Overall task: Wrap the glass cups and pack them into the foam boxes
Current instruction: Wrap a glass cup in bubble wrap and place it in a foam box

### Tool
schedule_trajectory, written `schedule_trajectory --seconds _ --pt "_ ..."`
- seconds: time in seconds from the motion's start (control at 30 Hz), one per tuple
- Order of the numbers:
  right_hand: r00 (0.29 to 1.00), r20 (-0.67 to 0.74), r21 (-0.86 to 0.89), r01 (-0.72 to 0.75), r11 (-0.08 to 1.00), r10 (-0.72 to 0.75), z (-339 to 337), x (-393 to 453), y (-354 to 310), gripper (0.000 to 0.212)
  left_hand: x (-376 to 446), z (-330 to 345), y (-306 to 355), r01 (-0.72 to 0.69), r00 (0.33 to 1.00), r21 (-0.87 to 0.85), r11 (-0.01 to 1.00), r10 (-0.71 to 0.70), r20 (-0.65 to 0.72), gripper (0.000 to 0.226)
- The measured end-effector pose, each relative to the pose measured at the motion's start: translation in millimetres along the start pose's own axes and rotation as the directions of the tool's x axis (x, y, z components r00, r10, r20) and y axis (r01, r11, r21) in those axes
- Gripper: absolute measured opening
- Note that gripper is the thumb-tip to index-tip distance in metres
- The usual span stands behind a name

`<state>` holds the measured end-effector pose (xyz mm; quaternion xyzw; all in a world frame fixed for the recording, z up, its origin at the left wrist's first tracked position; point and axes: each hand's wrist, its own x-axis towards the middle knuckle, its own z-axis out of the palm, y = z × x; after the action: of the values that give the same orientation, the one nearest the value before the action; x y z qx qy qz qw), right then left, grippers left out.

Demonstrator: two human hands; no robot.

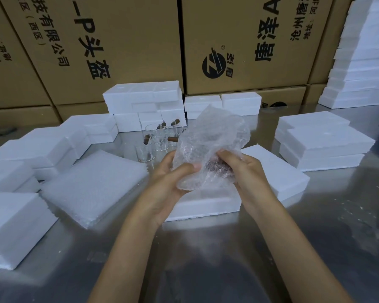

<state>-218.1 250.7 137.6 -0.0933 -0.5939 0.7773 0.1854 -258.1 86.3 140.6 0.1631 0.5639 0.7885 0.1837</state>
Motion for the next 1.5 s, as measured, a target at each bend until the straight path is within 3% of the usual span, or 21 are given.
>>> schedule_trajectory --seconds 0.13,0.23,0.3,0.4,0.5,0.57,0.67,0.73,0.8,0.87,1.0,1.17,1.27,1.37,1.47,1.5 --pt "0.997 0.005 -0.062 0.08 0.995 -0.079 -0.5 0.3 1.4 0.019 -0.8 3.0 -2.3 -0.015 1.0 0.114 0.993 0.016 -0.007 0.055" --pt "0.985 -0.017 -0.205 0.164 0.965 -0.171 0.8 2.1 3.9 0.029 -2.0 6.8 -4.0 -0.015 1.0 0.198 0.98 0.012 0.015 0.055" --pt "0.978 -0.001 -0.249 0.204 0.947 -0.211 1.3 2.7 5.1 0.025 -1.5 9.8 -5.7 -0.029 0.999 0.196 0.98 0.034 -0.019 0.047" --pt "0.967 0.011 -0.271 0.247 0.93 -0.254 2.6 0.7 5.5 0.038 0.3 12.8 -7.7 -0.053 0.991 0.225 0.973 0.078 -0.106 0.035" --pt "0.953 0.017 -0.262 0.296 0.919 -0.302 6.8 -6.0 -0.1 0.021 -0.1 9.6 -5.9 -0.112 0.973 0.198 0.974 0.148 -0.176 0.023" --pt "0.939 0.031 -0.212 0.342 0.915 -0.343 7.0 -6.9 -1.9 0.026 -0.8 5.6 -3.7 -0.136 0.957 0.198 0.971 0.181 -0.226 0.027" --pt "0.897 0.161 -0.215 0.44 0.872 -0.412 10.6 -10.2 -3.2 0.02 0.9 1.3 -4.7 -0.149 0.936 0.209 0.967 0.206 -0.285 0.027" --pt "0.869 0.275 -0.31 0.485 0.818 -0.412 15.9 -12.1 3.1 0.018 1.4 0.2 -5.7 -0.161 0.928 0.215 0.963 0.223 -0.3 0.028" --pt "0.835 0.343 -0.472 0.549 0.69 -0.43 20.2 -12.7 12.2 0.018 2.8 -0.4 -8.3 -0.153 0.935 0.218 0.964 0.213 -0.283 0.027" --pt "0.815 0.367 -0.575 0.578 0.579 -0.449 19.7 -11.2 17.5 0.021 6.2 0.2 -11.2 -0.115 0.948 0.183 0.976 0.163 -0.273 0.026" --pt "0.822 0.412 -0.673 0.566 0.477 -0.394 12.9 -8.8 17.7 0.033 10.8 4.7 -11.3 -0.018 0.985 0.082 0.996 0.032 -0.168 0.035" --pt "0.848 0.414 -0.687 0.529 0.497 -0.331 8.9 -4.5 20.4 0.025 13.2 5.0 -17.2 -0.014 0.998 0.14 0.99 0.022 -0.06 0.023" --pt "0.848 0.418 -0.688 0.529 0.496 -0.325 8.8 -3.3 23.3 0.018 11.5 1.3 -15.3 0.033 0.997 0.22 0.975 -0.017 -0.071 0.032" --pt "0.841 0.439 -0.688 0.541 0.484 -0.315 10.4 -3.8 26.1 0.017 12.3 -4.5 -16.5 -0.051 0.987 0.427 0.903 0.109 -0.114 0.034" --pt "0.841 0.451 -0.712 0.54 0.449 -0.297 9.2 -2.7 27.9 0.022 13.7 -8.9 -17.0 -0.092 0.976 0.475 0.875 0.174 -0.132 0.008" --pt "0.842 0.453 -0.714 0.54 0.446 -0.293 9.2 -2.6 28.2 0.024 14.7 -10.3 -16.9 -0.106 0.973 0.482 0.87 0.191 -0.132 0.02"
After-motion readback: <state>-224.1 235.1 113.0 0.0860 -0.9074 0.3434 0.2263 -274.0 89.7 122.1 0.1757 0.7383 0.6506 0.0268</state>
